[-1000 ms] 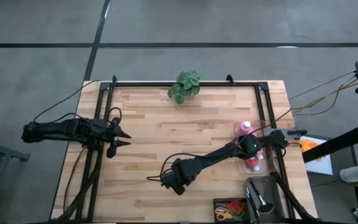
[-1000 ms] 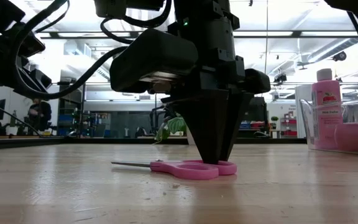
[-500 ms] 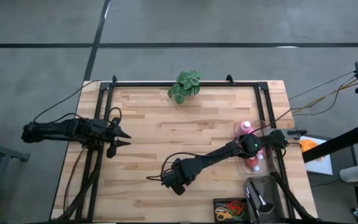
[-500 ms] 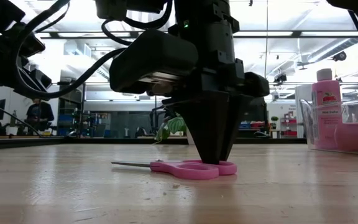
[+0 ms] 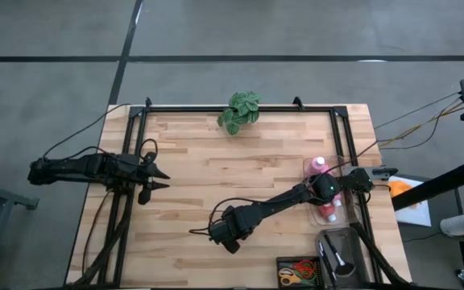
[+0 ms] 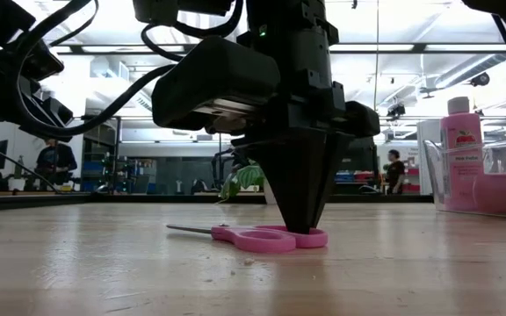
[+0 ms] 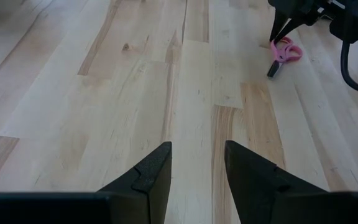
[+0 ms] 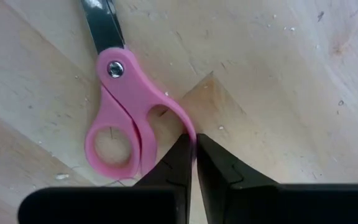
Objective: Pick & Place Paint Supplies
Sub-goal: Put the pink scissors into the black bin
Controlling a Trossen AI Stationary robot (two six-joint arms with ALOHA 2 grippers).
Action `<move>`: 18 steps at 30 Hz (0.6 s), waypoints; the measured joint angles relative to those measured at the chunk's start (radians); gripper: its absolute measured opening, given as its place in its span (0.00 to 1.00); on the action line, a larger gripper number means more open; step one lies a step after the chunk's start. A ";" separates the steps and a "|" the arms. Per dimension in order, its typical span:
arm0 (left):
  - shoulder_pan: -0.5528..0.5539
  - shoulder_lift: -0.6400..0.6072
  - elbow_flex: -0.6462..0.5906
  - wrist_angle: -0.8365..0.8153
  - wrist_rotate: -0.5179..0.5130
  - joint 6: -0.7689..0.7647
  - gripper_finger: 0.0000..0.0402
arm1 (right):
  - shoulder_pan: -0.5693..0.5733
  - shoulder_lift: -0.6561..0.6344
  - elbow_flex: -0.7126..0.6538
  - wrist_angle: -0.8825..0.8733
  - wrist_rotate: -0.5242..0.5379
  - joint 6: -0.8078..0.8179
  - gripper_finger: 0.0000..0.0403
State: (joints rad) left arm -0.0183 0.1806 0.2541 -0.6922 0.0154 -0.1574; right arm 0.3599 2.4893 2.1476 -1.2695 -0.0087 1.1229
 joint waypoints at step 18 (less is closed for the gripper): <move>0.000 0.000 0.000 0.000 0.000 0.000 0.37 | -0.010 -0.140 0.017 -0.033 0.024 -0.090 0.03</move>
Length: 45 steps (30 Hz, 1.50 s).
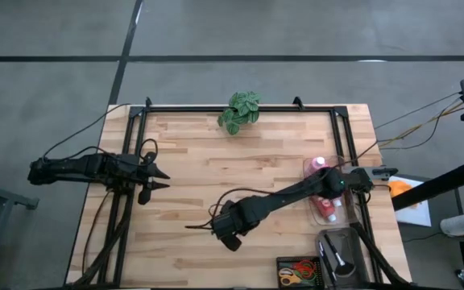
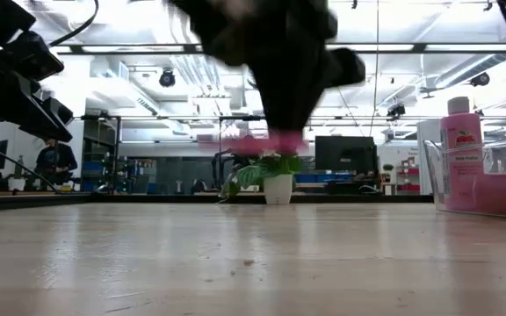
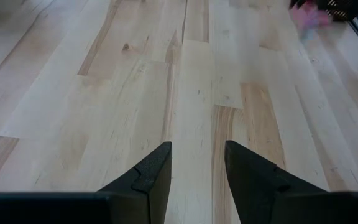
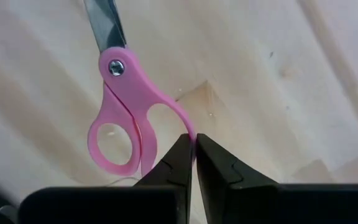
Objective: Pick & Place Paint Supplies
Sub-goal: Put the pink scissors into the black bin
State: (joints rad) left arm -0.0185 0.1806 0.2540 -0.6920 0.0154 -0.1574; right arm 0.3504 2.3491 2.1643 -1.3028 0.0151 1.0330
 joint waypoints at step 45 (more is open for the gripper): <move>0.000 0.000 0.000 0.000 0.000 0.000 0.37 | 0.534 -0.615 -0.622 0.172 0.026 0.133 0.03</move>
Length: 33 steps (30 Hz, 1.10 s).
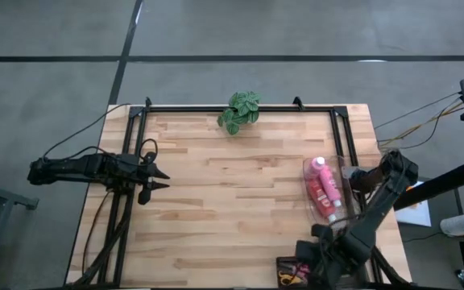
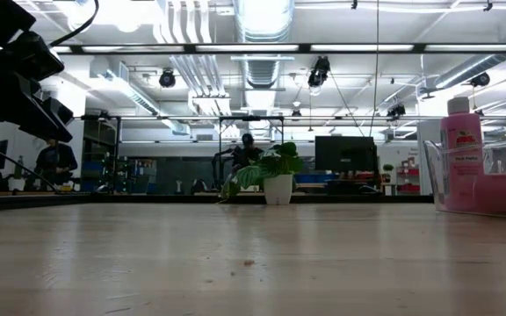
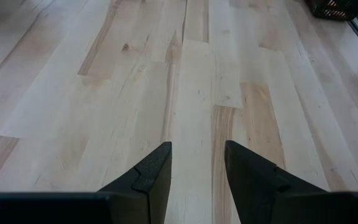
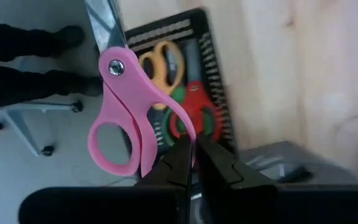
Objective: Pick & Place Paint Supplies
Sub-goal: Put the pink scissors into the black bin
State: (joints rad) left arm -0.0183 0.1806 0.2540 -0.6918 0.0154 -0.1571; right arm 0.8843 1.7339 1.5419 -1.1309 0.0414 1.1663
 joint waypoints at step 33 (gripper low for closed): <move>0.000 0.000 0.000 0.000 0.000 0.000 0.37 | 0.065 0.003 -0.383 0.392 -0.049 0.072 0.03</move>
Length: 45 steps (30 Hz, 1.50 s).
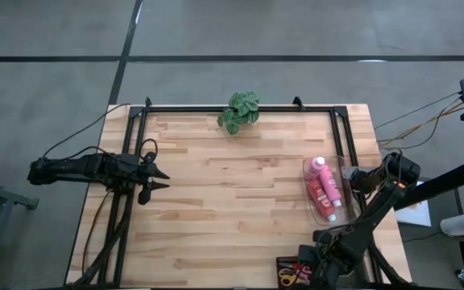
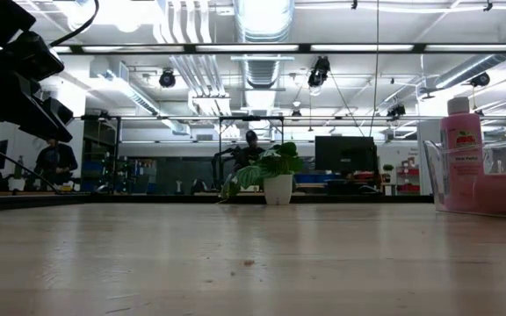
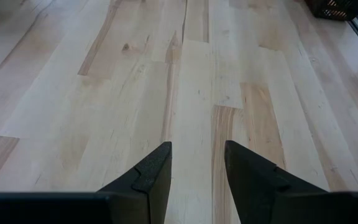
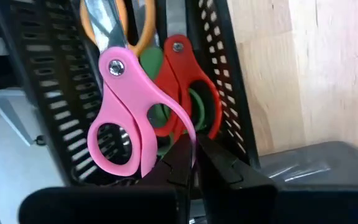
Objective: Pick & Place Paint Supplies
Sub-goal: Put the pink scissors into the black bin, then return to Home Position
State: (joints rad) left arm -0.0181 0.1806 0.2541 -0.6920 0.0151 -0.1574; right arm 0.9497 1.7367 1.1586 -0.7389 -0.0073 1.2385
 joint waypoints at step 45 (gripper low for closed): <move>0.000 0.000 0.000 0.000 0.000 0.000 0.37 | -0.001 0.000 -0.059 0.093 0.037 0.042 0.33</move>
State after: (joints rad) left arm -0.0183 0.1806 0.2541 -0.6920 0.0153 -0.1574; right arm 0.9489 1.7370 1.0995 -0.6462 0.0292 1.2802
